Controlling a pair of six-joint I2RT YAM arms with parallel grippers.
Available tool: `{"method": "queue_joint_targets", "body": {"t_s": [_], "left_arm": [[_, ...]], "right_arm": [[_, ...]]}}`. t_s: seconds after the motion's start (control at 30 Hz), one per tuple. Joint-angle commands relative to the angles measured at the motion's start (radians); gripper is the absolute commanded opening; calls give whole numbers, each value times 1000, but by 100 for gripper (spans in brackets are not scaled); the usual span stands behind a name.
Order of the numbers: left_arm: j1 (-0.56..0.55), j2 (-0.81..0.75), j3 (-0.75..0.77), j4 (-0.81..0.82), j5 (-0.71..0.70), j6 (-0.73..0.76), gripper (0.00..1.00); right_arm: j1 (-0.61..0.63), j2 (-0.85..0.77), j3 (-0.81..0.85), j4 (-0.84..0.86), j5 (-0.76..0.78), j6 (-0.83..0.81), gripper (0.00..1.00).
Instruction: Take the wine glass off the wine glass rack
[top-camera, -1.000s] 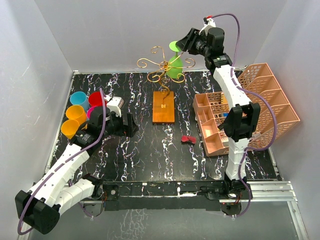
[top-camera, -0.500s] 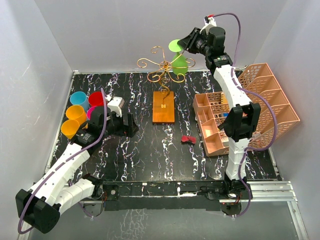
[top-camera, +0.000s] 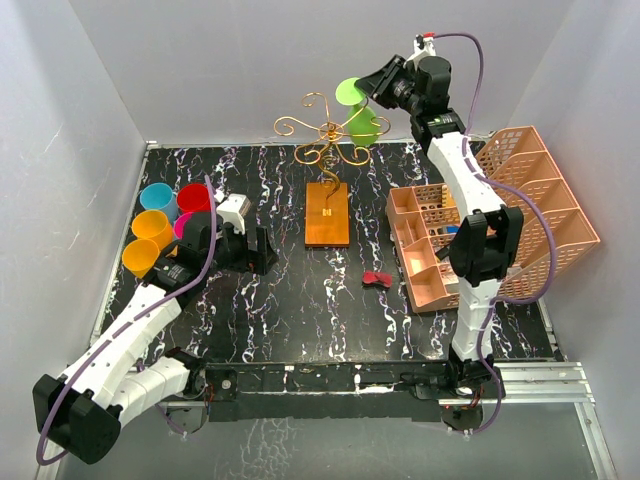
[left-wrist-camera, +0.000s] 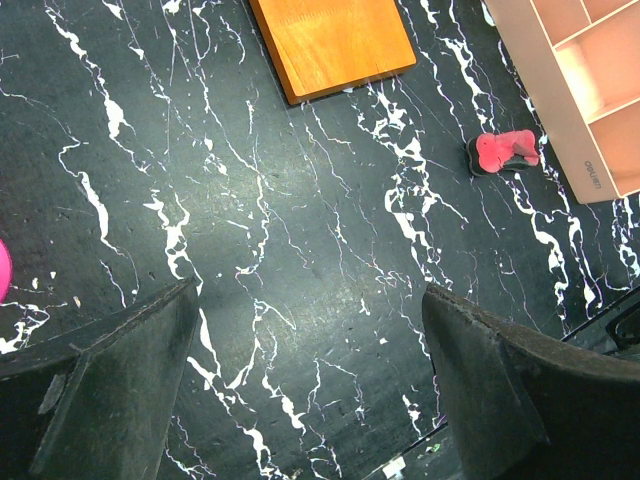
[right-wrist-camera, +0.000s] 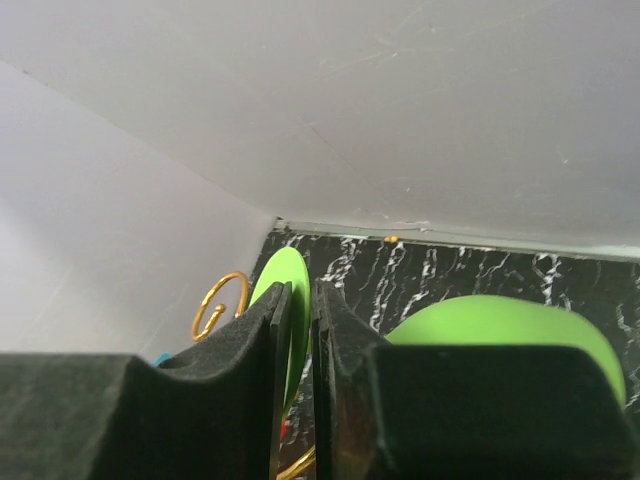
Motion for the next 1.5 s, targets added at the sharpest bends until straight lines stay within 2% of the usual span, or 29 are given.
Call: {"method": "queue_joint_targets", "body": {"t_s": [0.0,0.23,0.7,1.1,1.47], "left_arm": [[-6,-4,7,16,4,16,91],[-5,-13,7,16,-8,17,91],[-6,-11,7,17,-5,18,91],[-5,-5,10,12,-5,23,91],[-6,-14,15,3,-23,28,92]], "right_arm": [[-13,-93,-42,97,3,174,8],[-55,-162,-152,169,-43,317,7],[-62,-209,-250,255,-208,454,7],[8,-123,-146,262,-187,464,7],[14,-38,-40,298,-103,479,8]]}}
